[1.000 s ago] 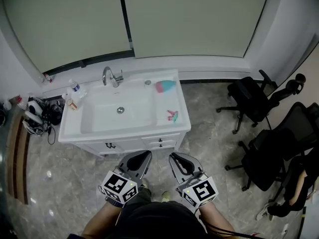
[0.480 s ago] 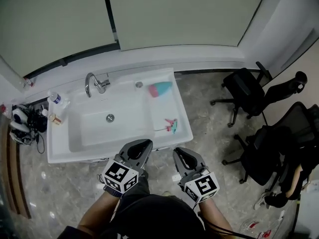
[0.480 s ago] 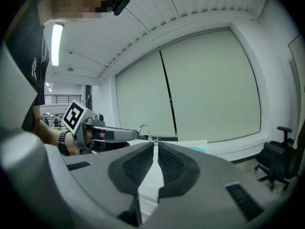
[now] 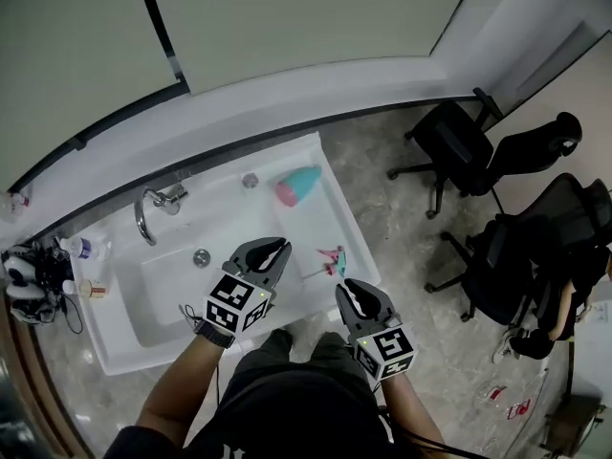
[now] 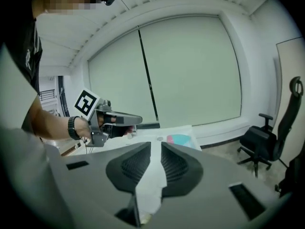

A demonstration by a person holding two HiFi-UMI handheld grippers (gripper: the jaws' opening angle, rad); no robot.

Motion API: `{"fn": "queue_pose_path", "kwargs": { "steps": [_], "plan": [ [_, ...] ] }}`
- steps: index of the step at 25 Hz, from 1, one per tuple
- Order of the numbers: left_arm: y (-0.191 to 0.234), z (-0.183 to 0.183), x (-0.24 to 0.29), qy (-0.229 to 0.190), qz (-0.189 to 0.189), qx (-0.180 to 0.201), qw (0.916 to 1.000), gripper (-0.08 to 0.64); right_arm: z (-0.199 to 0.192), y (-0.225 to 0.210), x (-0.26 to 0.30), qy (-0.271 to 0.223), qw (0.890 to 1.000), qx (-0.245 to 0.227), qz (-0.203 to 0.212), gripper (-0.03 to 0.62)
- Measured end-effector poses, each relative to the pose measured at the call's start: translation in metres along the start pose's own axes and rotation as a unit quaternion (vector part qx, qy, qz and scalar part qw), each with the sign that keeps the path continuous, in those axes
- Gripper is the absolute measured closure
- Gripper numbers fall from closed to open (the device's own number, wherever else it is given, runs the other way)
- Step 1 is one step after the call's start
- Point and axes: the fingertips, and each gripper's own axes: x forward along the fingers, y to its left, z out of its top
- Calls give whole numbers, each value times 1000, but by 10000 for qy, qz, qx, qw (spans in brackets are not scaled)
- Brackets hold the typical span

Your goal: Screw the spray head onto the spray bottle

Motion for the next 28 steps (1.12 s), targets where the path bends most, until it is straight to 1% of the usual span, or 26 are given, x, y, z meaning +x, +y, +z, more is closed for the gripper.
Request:
{"fn": "queue_pose_path", "kwargs": {
  "steps": [3, 5, 7, 8, 10, 12, 14, 16, 18, 21, 24, 25, 26, 28],
  "plan": [
    [35, -7, 33, 320, 74, 40, 9995, 500, -20, -20, 19, 344, 9991, 174, -182, 548],
    [55, -15, 57, 604, 173, 104, 9980, 443, -36, -36, 31, 573, 9977, 261, -264, 541],
    [74, -28, 81, 989, 307, 257, 9943, 415, -55, -51, 42, 856, 9953, 302, -336, 525],
    [83, -35, 92, 1224, 369, 383, 9911, 402, -65, -59, 48, 1016, 9936, 322, -375, 516],
    [100, -45, 112, 1710, 485, 656, 9819, 371, -84, -73, 59, 1356, 9891, 378, -442, 498],
    [119, -50, 136, 2102, 607, 903, 9716, 334, -102, -90, 72, 1690, 9836, 435, -461, 483],
    [135, -54, 162, 2479, 676, 1123, 9599, 305, -120, -107, 84, 2015, 9774, 486, -417, 467],
    [149, -60, 186, 2831, 693, 1290, 9478, 291, -138, -119, 94, 2271, 9714, 586, -374, 460],
    [157, -66, 206, 3088, 666, 1373, 9388, 282, -151, -129, 103, 2474, 9662, 650, -332, 457],
    [161, -76, 226, 3426, 575, 1578, 9243, 251, -164, -137, 115, 2757, 9588, 623, -286, 430],
    [163, -91, 242, 3756, 440, 1722, 9096, 224, -171, -140, 126, 3013, 9518, 472, -318, 408],
    [163, -97, 246, 3850, 389, 1712, 9061, 211, -172, -141, 130, 3087, 9498, 391, -336, 407],
    [163, -102, 249, 3926, 344, 1708, 9030, 184, -173, -142, 132, 3161, 9474, 321, -373, 407],
    [165, -109, 254, 4035, 309, 1795, 8967, 181, -176, -144, 136, 3273, 9435, 221, -469, 407]
  ]
}}
